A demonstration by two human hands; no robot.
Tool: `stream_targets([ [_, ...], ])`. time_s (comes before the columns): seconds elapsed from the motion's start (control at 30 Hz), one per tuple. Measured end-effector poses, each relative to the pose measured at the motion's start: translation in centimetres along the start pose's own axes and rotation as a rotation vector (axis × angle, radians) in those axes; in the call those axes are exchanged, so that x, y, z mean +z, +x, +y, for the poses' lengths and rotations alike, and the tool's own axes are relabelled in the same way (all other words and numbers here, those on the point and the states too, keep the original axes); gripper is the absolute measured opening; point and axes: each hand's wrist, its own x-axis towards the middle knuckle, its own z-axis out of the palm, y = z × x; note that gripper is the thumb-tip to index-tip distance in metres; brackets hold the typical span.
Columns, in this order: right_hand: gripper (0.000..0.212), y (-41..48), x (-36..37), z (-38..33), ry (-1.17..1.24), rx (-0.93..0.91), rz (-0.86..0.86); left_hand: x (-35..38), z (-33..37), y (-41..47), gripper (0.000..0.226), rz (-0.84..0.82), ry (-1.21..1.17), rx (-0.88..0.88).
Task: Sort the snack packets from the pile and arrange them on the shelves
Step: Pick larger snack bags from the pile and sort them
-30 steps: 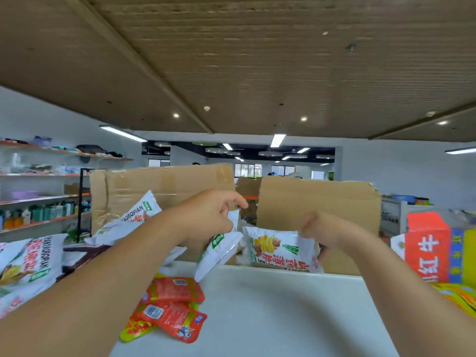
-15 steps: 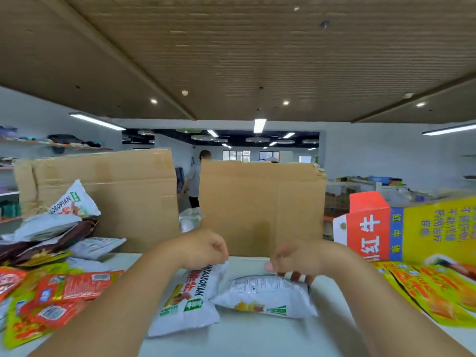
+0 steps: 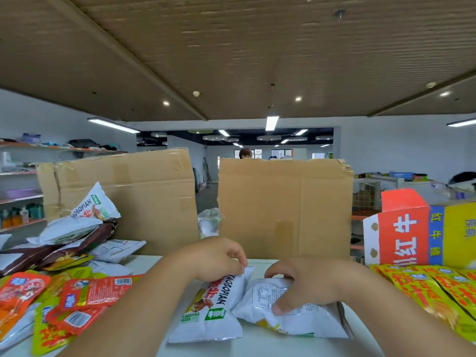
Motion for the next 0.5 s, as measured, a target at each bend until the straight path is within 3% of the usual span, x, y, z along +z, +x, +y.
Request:
stream_targets([
  [0.17,0.038,0.3,-0.4,0.3,0.007,0.0,0.081,-0.1,-0.1,0.1,0.019,0.002,0.035,-0.022],
  [0.27,0.017,-0.4,-1.8,1.9,0.079,0.008,0.333,-0.2,0.2,0.1,0.026,0.007,0.032,-0.061],
  [0.37,0.017,-0.6,-2.5,3.7,0.638,-0.13,0.712,-0.3,0.4,-0.1,0.028,-0.004,0.036,-0.073],
  [0.43,0.025,-0.9,-3.1,4.0,1.038,-0.246,0.803,-0.2,0.5,-0.3,0.028,-0.007,0.032,-0.075],
  [0.5,0.024,-1.1,-3.4,3.8,1.26,-0.296,0.823,-0.2,0.5,-0.3,0.028,-0.007,0.03,-0.076],
])
